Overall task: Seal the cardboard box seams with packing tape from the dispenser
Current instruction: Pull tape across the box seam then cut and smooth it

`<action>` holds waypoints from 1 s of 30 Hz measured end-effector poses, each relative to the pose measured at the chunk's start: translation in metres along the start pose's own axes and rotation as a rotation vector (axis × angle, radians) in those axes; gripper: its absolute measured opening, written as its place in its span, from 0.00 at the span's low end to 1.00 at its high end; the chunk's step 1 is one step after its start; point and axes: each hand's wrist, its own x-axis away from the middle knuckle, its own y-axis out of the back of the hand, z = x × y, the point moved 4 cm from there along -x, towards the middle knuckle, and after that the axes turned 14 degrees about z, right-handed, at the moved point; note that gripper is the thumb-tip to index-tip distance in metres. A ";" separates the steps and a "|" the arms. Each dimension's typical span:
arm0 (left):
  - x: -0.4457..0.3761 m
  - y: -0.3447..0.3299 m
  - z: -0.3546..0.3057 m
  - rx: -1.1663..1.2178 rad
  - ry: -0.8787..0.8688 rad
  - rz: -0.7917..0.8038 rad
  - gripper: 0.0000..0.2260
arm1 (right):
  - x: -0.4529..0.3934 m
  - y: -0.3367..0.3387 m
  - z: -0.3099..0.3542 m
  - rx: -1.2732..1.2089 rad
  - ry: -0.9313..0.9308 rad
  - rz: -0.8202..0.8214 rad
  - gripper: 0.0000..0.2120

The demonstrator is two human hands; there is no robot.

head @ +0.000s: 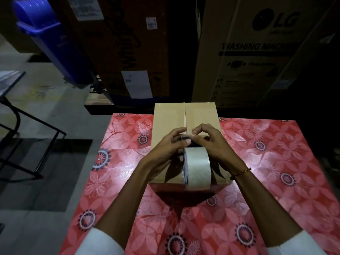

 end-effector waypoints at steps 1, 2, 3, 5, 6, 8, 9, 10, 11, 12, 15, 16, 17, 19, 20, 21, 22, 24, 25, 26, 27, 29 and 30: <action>-0.001 -0.002 0.004 -0.026 -0.006 -0.029 0.23 | 0.001 0.000 -0.001 -0.008 -0.004 0.020 0.06; -0.003 -0.004 0.006 -0.032 -0.018 -0.061 0.23 | 0.001 -0.001 -0.002 -0.015 -0.010 0.037 0.06; -0.004 -0.006 0.008 -0.028 -0.030 -0.094 0.23 | 0.000 -0.001 -0.001 -0.016 -0.014 0.050 0.07; -0.006 -0.009 0.009 0.002 -0.049 -0.149 0.23 | -0.003 0.000 0.000 0.010 -0.015 0.057 0.07; -0.007 -0.009 0.009 0.028 -0.054 -0.166 0.23 | -0.006 0.002 0.000 0.019 -0.012 0.057 0.07; -0.006 -0.011 0.010 0.101 -0.067 -0.168 0.23 | -0.010 0.002 0.002 -0.013 -0.015 0.059 0.07; -0.006 -0.012 0.009 0.137 -0.079 -0.157 0.22 | -0.011 0.002 0.002 -0.035 -0.015 0.059 0.06; -0.005 -0.012 0.009 0.164 -0.090 -0.145 0.22 | -0.014 0.001 0.003 -0.043 -0.011 0.052 0.05; -0.004 -0.012 0.009 0.177 -0.098 -0.133 0.21 | -0.015 0.001 0.004 -0.025 -0.008 0.044 0.05; -0.004 -0.011 0.009 0.186 -0.102 -0.123 0.21 | -0.017 0.000 0.006 -0.004 -0.006 0.040 0.05; -0.003 -0.007 0.008 0.221 -0.092 -0.098 0.24 | -0.022 -0.001 0.009 0.064 -0.007 0.031 0.05; -0.003 -0.006 0.007 0.225 -0.082 -0.081 0.25 | -0.024 -0.001 0.009 0.073 -0.011 0.029 0.05; -0.003 -0.006 0.006 0.212 -0.073 -0.058 0.25 | -0.024 -0.001 0.009 0.069 -0.014 0.022 0.05; -0.004 -0.006 0.005 0.170 -0.056 -0.007 0.27 | -0.026 0.002 0.006 0.045 -0.024 -0.007 0.05; -0.004 -0.006 0.004 0.154 -0.053 0.010 0.29 | -0.028 0.003 0.006 0.045 -0.028 -0.021 0.05; -0.004 -0.005 0.004 0.151 -0.052 0.019 0.30 | -0.031 0.003 0.007 0.055 -0.030 -0.027 0.05; -0.003 -0.005 0.003 0.161 -0.047 0.022 0.31 | -0.033 0.003 0.009 0.067 -0.029 -0.031 0.05; -0.003 -0.004 0.001 0.200 -0.039 0.031 0.30 | -0.038 0.002 0.010 0.082 -0.014 -0.047 0.05; -0.003 -0.004 0.000 0.219 -0.044 0.040 0.28 | -0.040 0.001 0.011 0.087 -0.008 -0.066 0.05; -0.003 -0.003 -0.002 0.236 -0.046 0.049 0.27 | -0.041 0.000 0.010 0.093 -0.005 -0.085 0.05; -0.004 -0.002 -0.003 0.246 -0.045 0.055 0.27 | -0.042 0.000 0.009 0.100 -0.003 -0.096 0.05; -0.004 -0.001 -0.005 0.245 -0.035 0.068 0.27 | -0.045 -0.001 0.006 0.112 -0.015 -0.095 0.06; -0.005 -0.002 -0.006 0.236 -0.029 0.077 0.28 | -0.045 0.000 0.005 0.115 -0.019 -0.088 0.05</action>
